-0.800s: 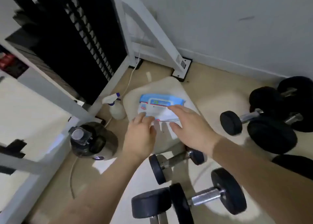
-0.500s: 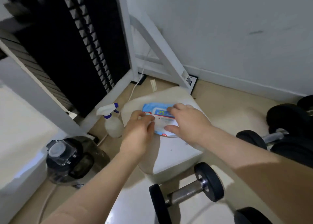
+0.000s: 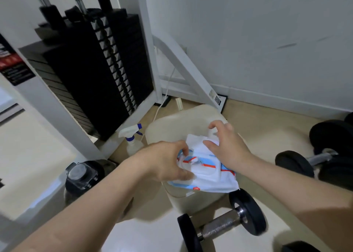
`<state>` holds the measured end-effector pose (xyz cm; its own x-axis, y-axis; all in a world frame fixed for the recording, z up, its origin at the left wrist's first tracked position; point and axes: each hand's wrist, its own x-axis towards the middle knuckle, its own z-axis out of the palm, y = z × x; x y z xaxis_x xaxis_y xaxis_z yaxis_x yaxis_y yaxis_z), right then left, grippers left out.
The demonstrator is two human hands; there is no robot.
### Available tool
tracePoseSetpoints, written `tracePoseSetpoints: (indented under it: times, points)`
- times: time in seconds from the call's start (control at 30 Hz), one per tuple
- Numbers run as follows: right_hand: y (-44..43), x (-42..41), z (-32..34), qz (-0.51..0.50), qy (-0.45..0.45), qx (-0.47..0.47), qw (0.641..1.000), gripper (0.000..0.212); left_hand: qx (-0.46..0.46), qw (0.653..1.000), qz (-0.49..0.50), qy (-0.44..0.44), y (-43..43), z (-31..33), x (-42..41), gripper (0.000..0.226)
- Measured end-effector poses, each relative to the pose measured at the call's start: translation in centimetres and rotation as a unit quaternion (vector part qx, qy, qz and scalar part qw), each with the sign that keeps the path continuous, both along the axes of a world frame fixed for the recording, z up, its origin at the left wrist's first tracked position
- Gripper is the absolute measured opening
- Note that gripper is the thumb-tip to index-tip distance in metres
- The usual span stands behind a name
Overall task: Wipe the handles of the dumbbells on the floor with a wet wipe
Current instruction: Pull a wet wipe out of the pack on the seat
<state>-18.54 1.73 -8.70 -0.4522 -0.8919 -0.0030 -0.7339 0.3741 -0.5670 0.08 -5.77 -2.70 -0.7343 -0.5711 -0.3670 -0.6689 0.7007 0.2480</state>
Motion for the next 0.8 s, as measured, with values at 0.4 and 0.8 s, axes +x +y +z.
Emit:
tracePoseSetpoints:
  times: [0.4,0.8]
  points:
    - [0.8,0.5,4.6,0.262,0.043,0.15,0.952,0.037,-0.033,0.989,-0.073,0.123,0.9,-1.9,-0.7,0.041]
    - [2.2,1.5,4.5,0.312,0.142,0.089,0.935,0.019,0.011,0.983,0.043,0.178,0.2,-1.2,0.8,0.004]
